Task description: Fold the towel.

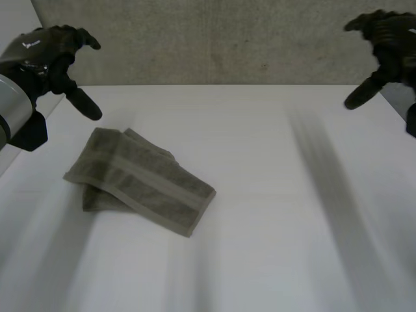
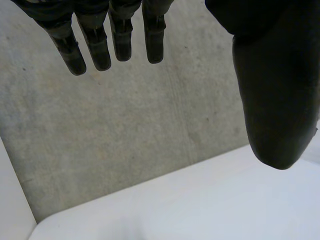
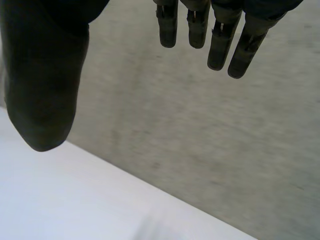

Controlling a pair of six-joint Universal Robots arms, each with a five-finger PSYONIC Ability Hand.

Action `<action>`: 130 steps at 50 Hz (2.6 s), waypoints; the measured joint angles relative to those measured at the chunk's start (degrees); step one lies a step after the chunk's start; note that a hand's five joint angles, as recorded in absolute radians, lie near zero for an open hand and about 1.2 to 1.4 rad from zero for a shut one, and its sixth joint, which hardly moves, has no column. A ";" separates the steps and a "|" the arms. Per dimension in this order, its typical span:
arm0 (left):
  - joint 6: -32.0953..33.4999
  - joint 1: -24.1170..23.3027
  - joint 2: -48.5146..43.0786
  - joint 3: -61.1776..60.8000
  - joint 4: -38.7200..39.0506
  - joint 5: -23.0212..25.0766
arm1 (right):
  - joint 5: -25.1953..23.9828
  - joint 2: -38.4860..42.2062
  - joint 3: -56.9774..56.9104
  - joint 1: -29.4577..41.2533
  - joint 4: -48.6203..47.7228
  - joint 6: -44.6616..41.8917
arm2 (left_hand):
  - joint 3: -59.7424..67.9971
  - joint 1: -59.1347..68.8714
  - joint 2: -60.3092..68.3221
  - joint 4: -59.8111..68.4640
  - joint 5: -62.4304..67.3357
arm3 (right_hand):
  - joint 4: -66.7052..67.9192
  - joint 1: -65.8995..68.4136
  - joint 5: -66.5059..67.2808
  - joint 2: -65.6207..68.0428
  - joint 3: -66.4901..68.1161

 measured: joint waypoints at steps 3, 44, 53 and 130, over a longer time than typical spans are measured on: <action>1.17 0.04 -0.34 -2.01 1.23 0.81 | -4.66 0.18 0.50 1.59 0.79 -0.19 | 0.00 0.00 0.00 0.00 0.00 | 0.00 0.00 0.00 0.00 0.00; 35.66 4.46 -34.35 0.97 12.47 6.00 | -10.29 10.67 3.14 3.57 1.96 -6.36 | 60.54 59.86 61.07 62.53 60.93 | 0.00 0.00 0.00 0.00 0.00; 31.14 -3.79 -28.65 4.61 10.88 5.76 | -10.31 9.87 1.76 3.16 2.05 -6.32 | 60.67 60.78 61.07 62.54 61.34 | 0.00 0.00 0.00 0.00 0.00; 16.97 -1.64 -46.68 30.18 -1.01 17.74 | 6.65 14.31 8.85 23.31 -4.72 -5.58 | 0.05 -0.03 0.10 -0.01 0.08 | 0.00 0.00 0.00 0.00 0.00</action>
